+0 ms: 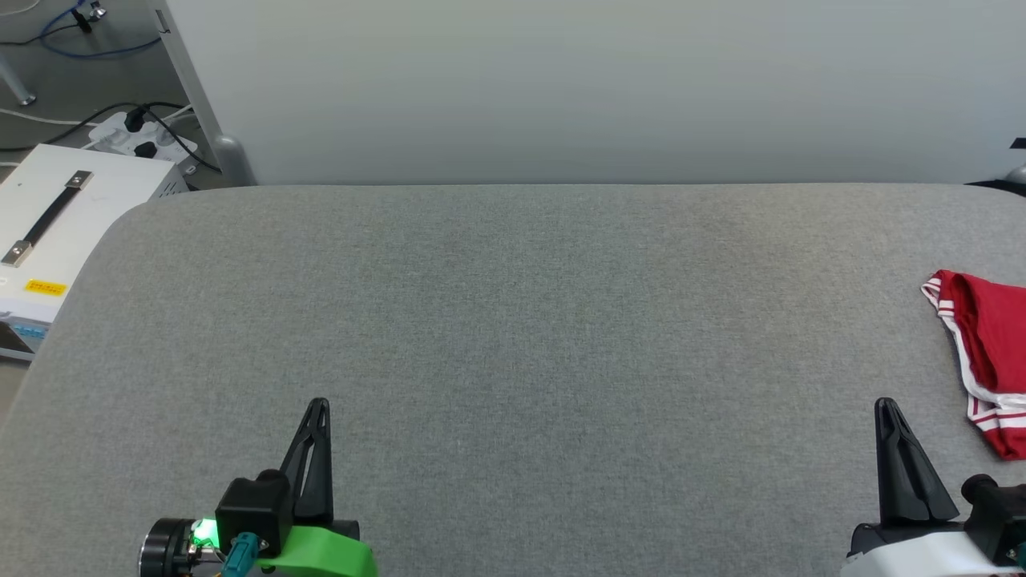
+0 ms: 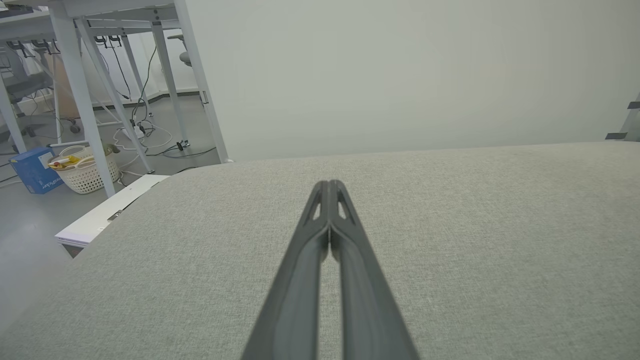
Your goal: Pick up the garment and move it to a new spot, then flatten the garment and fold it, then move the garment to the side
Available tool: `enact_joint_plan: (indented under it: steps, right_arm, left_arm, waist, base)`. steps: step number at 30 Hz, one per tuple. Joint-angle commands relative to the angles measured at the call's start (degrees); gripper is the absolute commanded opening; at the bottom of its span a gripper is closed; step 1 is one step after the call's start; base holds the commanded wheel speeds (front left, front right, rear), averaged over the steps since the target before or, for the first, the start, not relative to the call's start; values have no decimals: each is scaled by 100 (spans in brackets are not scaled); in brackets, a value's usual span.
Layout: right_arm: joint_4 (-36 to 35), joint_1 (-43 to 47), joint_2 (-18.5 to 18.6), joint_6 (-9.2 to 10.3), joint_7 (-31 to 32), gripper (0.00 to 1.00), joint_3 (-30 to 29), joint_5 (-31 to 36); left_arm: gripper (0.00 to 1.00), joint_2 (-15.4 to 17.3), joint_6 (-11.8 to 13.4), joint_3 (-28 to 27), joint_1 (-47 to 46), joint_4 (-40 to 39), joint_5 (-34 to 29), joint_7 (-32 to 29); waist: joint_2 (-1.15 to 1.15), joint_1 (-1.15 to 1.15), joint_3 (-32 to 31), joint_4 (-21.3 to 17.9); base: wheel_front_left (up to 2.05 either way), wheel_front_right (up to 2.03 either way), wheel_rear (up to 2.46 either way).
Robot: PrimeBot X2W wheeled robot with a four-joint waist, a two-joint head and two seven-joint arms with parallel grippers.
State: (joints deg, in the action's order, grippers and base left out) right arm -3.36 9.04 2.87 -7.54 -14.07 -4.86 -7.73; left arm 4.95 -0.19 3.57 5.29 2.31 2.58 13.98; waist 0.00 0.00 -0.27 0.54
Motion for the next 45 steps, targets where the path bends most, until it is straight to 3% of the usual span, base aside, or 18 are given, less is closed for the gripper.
enact_joint_plan:
  steps: [1, 45]
  right_arm:
    - [20, -54, 1, 0, 29, 0, 21, 48]
    - [137, -370, 1, 2, 541, 0, 194, 317]
  left_arm:
    - [0, -13, 1, -15, -31, -14, -16, -33]
    - [0, -85, 8, -142, -216, -94, -106, -540]
  waist:
    - [0, 0, 0, -1]
    - [0, 0, 10, -20]
  base:
    - [0, 0, 0]
    - [0, 0, 0]
